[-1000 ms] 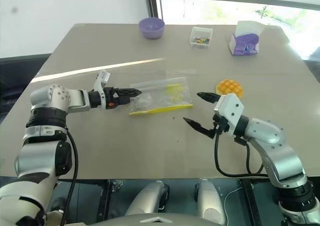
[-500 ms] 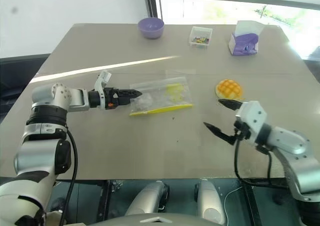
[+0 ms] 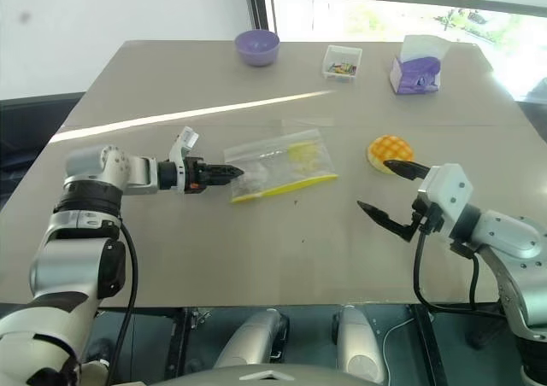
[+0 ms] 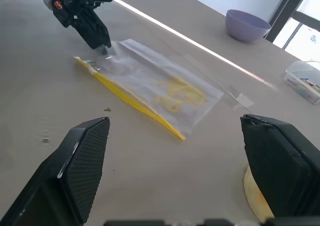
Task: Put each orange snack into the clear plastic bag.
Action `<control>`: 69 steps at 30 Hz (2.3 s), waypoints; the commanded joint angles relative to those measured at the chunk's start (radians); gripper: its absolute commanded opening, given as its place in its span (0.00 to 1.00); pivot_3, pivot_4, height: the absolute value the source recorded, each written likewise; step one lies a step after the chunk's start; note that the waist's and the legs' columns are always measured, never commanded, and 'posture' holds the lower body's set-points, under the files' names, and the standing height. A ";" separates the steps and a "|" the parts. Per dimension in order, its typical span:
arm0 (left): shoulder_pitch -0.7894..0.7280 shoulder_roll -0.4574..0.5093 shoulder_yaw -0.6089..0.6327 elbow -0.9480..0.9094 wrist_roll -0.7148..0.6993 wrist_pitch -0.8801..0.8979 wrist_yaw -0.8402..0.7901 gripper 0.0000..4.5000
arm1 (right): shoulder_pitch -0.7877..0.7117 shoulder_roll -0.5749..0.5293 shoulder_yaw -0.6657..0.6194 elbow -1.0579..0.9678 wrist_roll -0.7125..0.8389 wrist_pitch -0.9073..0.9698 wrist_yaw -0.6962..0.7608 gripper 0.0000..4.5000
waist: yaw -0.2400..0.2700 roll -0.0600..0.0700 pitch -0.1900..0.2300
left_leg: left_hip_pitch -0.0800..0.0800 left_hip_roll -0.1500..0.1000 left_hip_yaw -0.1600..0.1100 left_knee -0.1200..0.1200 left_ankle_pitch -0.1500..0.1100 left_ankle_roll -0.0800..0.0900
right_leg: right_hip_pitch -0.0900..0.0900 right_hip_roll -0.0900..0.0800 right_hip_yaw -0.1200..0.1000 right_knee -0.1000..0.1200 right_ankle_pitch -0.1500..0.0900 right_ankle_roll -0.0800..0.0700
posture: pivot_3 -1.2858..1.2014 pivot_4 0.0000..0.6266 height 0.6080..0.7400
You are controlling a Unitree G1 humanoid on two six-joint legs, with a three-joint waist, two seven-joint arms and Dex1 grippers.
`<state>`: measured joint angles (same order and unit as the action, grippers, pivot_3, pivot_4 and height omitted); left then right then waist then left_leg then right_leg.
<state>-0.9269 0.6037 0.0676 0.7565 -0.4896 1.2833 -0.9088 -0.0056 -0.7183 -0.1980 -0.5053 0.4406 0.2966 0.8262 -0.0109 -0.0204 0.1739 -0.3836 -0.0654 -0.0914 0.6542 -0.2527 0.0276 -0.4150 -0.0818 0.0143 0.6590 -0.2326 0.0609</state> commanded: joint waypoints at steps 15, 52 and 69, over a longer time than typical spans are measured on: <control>-0.081 -0.023 0.366 -0.005 -0.129 0.250 0.179 0.01 | -0.128 0.077 0.302 0.069 -0.395 -0.191 -0.157 1.00 | -0.004 -0.002 0.001 | 0.000 0.000 0.000 0.001 0.000 0.000 | -0.001 0.000 0.000 0.002 0.000 0.000 | 0.52 0.24 1.00; -0.069 -0.099 0.574 -0.079 -0.643 0.331 0.769 0.00 | -0.790 0.429 0.657 1.245 -1.133 -0.565 -0.873 0.41 | -0.039 -0.003 0.000 | -0.001 0.000 0.003 0.001 0.002 -0.004 | -0.007 0.001 0.005 0.005 0.000 -0.001 | 0.52 0.24 1.00; 0.106 -0.076 0.466 -0.422 -0.606 0.316 0.708 0.28 | -0.795 0.348 0.614 1.141 -1.072 -0.577 -0.772 0.00 | -0.055 -0.004 0.000 | -0.001 0.000 0.003 0.001 0.002 -0.004 | -0.006 0.001 0.006 0.005 0.000 -0.001 | 0.52 0.24 1.00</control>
<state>-0.8274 0.5059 0.5476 0.4036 -1.1005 1.6061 -0.1698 -0.7989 -0.3615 0.4458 0.6923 -0.6520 -0.2831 0.0401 -0.0662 -0.0245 0.1735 -0.3845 -0.0653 -0.0886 0.6551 -0.2507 0.0240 -0.4215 -0.0805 0.0199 0.6637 -0.2321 0.0603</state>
